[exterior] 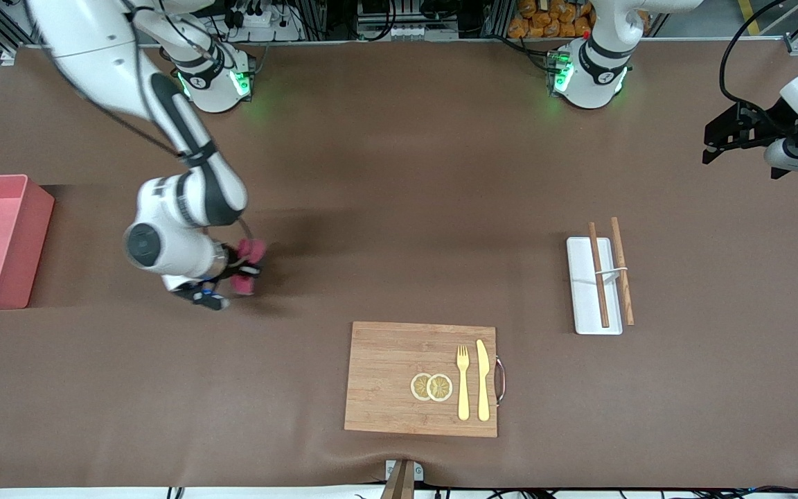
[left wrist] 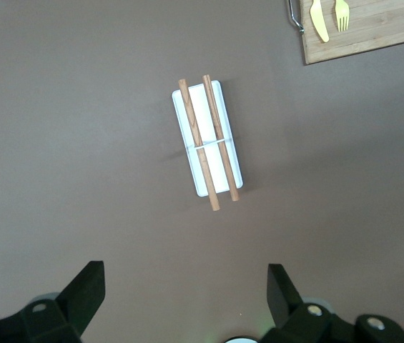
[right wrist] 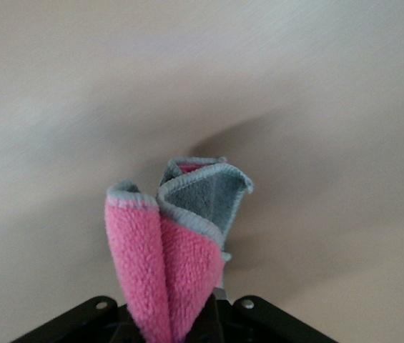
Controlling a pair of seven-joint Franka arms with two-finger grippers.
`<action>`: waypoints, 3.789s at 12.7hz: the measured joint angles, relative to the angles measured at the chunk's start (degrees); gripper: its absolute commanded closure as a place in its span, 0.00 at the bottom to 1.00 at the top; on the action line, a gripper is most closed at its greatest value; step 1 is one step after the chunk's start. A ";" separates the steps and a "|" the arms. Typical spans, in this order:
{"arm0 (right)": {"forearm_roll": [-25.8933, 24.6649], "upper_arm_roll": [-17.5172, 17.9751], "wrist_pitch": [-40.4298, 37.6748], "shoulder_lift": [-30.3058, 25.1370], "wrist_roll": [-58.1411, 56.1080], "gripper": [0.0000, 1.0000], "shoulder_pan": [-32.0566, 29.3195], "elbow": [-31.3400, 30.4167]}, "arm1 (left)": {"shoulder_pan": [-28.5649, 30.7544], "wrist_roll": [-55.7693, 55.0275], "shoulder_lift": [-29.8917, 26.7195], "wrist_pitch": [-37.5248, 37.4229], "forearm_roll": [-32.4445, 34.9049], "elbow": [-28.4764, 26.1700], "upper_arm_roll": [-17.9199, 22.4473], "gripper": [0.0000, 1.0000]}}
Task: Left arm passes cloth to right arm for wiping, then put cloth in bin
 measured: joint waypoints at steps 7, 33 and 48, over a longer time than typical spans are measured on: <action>-3.39 -3.61 -8.99 -9.11 -18.14 1.00 -9.44 0.59 | 0.05 0.00 -0.03 0.00 0.00 0.10 0.17 0.00; -15.46 -3.12 -25.99 12.30 -99.25 0.00 -57.02 36.37 | 1.40 -7.21 -0.05 0.03 -1.63 0.71 0.69 0.00; -13.42 -1.97 -51.50 -4.47 -39.22 0.00 -26.91 41.65 | 1.43 -9.88 -0.05 0.03 -1.62 0.74 0.74 0.00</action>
